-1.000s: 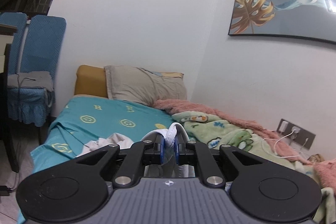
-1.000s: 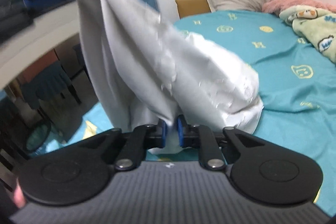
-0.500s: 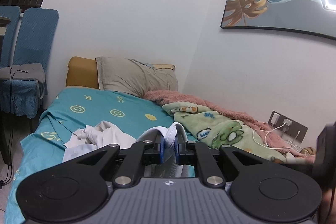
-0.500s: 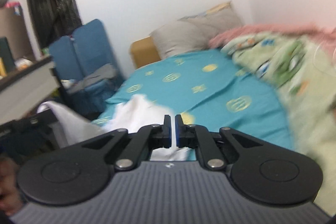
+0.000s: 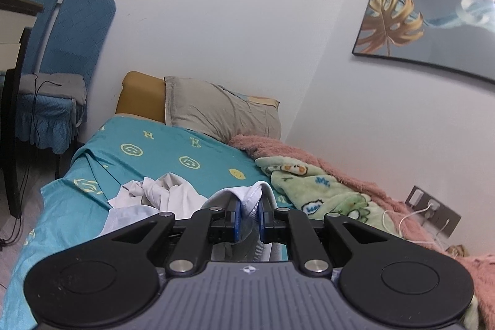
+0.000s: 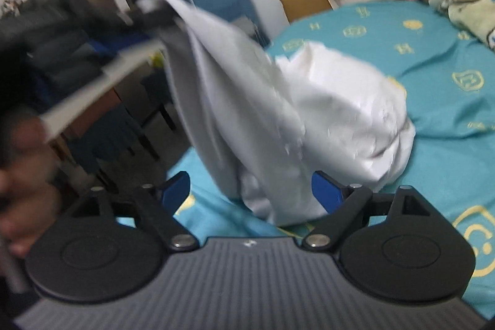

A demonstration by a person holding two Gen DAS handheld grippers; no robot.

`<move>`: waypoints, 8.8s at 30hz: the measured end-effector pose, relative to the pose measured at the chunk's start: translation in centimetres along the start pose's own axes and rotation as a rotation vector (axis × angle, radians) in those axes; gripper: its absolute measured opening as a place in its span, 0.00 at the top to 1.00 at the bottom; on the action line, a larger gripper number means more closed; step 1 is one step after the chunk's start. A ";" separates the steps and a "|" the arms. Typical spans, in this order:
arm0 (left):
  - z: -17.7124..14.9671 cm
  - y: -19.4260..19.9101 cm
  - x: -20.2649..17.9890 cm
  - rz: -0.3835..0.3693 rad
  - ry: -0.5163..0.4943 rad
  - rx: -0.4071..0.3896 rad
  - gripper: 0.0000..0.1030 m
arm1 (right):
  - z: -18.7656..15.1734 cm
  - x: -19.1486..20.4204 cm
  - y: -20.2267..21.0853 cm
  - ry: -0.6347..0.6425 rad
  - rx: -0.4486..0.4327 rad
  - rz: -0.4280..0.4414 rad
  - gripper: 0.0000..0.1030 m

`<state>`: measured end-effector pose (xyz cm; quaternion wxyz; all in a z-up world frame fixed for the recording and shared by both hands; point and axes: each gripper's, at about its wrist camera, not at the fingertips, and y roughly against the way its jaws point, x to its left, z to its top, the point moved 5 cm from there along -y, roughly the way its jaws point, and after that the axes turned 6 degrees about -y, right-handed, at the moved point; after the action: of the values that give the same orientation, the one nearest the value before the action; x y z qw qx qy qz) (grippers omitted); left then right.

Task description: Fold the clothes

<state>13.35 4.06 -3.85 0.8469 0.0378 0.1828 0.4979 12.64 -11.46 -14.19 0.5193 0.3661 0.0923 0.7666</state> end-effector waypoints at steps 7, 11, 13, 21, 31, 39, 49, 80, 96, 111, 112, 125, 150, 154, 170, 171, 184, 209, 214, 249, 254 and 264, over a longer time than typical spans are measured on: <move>0.4 0.0 1.0 0.005 0.004 -0.018 0.89 | 0.6 -2.1 -2.1 0.013 0.018 -0.110 0.89; 0.9 0.3 1.2 0.022 -0.011 -0.046 0.89 | 2.9 -3.0 2.4 -0.020 -0.102 -0.089 0.91; 0.9 0.4 1.1 0.014 -0.012 -0.041 0.89 | 4.0 -3.8 5.3 -0.023 -0.160 -0.094 0.91; -3.8 -3.5 -1.5 -0.071 -0.081 0.181 0.89 | 5.5 -8.5 9.2 -0.077 -0.161 -0.275 0.90; -7.2 -7.1 -1.7 -0.092 -0.069 0.251 0.89 | 3.8 -12.6 7.5 -0.279 -0.018 -0.340 0.06; -6.3 -7.0 -0.7 -0.113 0.050 0.218 0.89 | 3.9 -9.8 8.1 -0.154 -0.087 -0.337 0.07; -4.5 -6.0 1.1 -0.047 0.119 0.131 0.89 | 0.6 -7.9 3.6 0.031 0.068 -0.378 0.28; 17.4 13.1 -12.0 -0.081 -0.254 -0.303 0.92 | 17.5 7.6 32.9 0.198 -0.690 -0.075 0.97; 1.9 -5.4 1.1 -0.043 -0.036 -0.008 0.91 | 0.3 2.2 10.6 0.072 -0.193 0.062 0.17; 3.2 -3.9 2.9 -0.009 -0.027 -0.030 0.91 | -4.1 0.8 4.7 0.102 0.143 -0.051 0.75; 3.2 -3.7 2.9 -0.006 -0.024 -0.033 0.91 | -4.0 0.6 4.7 0.085 0.151 -0.037 0.84; 2.9 -1.0 3.1 -0.003 0.024 -0.050 0.91 | 0.0 -2.5 12.3 -0.117 -0.048 0.062 0.95; -2.4 -6.2 -0.9 -0.125 -0.014 0.152 0.91 | 1.0 -6.7 8.1 0.024 -0.067 -0.419 0.22; -1.9 -5.3 -0.9 -0.106 -0.027 0.127 0.91 | 0.4 -4.0 3.8 0.202 -0.028 -0.456 0.22; -4.4 -2.3 -3.9 0.029 -0.271 0.129 0.90 | 3.5 -2.6 13.4 0.051 -0.648 -0.563 0.23; -4.4 -2.2 -3.9 0.029 -0.273 0.120 0.90 | 3.5 -2.1 13.6 0.070 -0.657 -0.559 0.23; -9.9 -4.8 -8.2 0.294 -0.816 0.150 0.45 | 4.1 -1.7 14.5 0.064 -0.648 -0.497 0.23; -7.3 -6.6 -3.9 0.598 -0.598 0.063 0.36 | 3.0 -1.7 13.0 0.084 -0.549 -0.537 0.22; -3.9 -3.9 -1.9 0.668 -0.478 -0.065 0.35 | 1.3 -3.8 8.0 0.123 -0.216 -0.652 0.22; 37.0 34.1 -27.0 0.326 -0.394 -0.485 0.31 | 22.7 25.7 57.3 0.196 -1.106 -0.408 0.20; 36.2 28.8 -23.7 0.298 -0.383 -0.304 0.31 | 23.6 22.8 53.6 0.207 -0.974 -0.466 0.20; 30.1 4.6 -11.1 0.340 -0.343 -0.063 0.31 | 27.4 9.1 30.9 0.107 -0.677 -0.531 0.20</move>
<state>15.14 0.38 28.35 0.7703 0.1255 0.0119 0.6251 6.39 -23.87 25.72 0.7839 0.0983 -0.0466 0.6113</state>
